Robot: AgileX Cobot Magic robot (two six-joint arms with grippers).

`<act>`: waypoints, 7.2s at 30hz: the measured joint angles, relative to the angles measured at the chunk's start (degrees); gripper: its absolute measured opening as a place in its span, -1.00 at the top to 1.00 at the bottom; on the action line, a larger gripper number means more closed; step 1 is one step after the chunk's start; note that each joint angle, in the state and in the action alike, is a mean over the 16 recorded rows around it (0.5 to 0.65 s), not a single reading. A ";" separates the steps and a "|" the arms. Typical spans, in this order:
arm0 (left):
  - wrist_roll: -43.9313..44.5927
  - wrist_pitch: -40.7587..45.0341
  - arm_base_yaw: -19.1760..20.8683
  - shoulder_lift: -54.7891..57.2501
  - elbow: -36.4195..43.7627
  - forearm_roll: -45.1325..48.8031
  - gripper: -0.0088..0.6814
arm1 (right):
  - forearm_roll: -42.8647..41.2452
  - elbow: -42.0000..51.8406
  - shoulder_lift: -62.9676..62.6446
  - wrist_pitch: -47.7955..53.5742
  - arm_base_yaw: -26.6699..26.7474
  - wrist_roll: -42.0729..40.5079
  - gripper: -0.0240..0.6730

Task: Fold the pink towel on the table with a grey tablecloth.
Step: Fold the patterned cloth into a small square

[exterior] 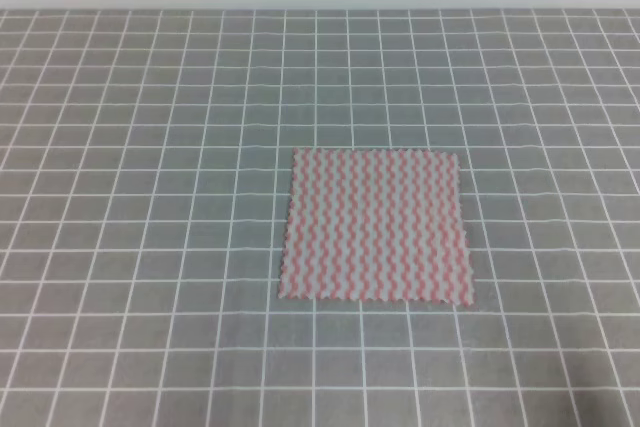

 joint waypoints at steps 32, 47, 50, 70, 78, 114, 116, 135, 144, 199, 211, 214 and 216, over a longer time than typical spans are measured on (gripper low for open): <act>-0.03 -0.93 0.01 -0.82 0.71 0.00 0.97 | -0.24 -0.19 -0.03 0.18 -0.01 0.00 0.98; -0.01 -0.39 0.00 -0.17 0.24 0.00 0.97 | 13.09 -0.39 -0.07 0.01 -0.03 0.04 0.98; -0.02 -0.49 0.00 -0.38 0.39 0.00 0.97 | 24.19 -0.29 -0.05 -0.17 -0.02 0.06 0.98; -0.04 -0.76 0.01 -1.02 0.79 0.00 0.97 | 58.26 0.19 0.02 -0.02 0.01 -7.27 0.98; -0.57 -1.11 0.01 -0.56 0.39 -0.92 0.97 | 60.66 -0.04 0.00 3.47 0.00 -15.83 0.98; -7.17 -0.02 -0.03 7.02 -10.79 -34.09 0.98 | 57.36 -15.45 17.48 12.51 -0.02 -34.89 0.98; -3.05 3.59 -0.04 10.13 -14.02 -34.03 0.98 | 52.81 -18.88 22.26 14.71 -0.02 -34.92 0.98; 27.23 22.41 -8.08 58.68 -42.62 -28.78 0.98 | 32.49 -45.23 63.86 30.47 4.75 -28.29 0.98; 25.75 21.97 -15.93 75.14 -51.91 -23.27 0.98 | 15.57 -54.18 77.77 30.19 17.12 -13.65 0.95; 43.39 14.71 -25.20 87.71 -56.25 -18.84 0.37 | 9.92 -80.43 107.95 32.61 23.13 0.21 0.97; 54.27 4.29 -35.20 93.27 -56.24 -11.19 -0.33 | 9.84 -86.39 108.22 31.95 23.11 -2.48 0.97; 54.26 1.55 -35.83 95.25 -56.25 -9.40 -0.35 | 9.83 -86.62 108.46 31.47 23.09 -2.82 0.97; 54.17 -0.20 -36.04 96.53 -56.25 -8.64 -0.36 | 9.82 -86.65 108.71 31.12 23.09 -2.95 0.97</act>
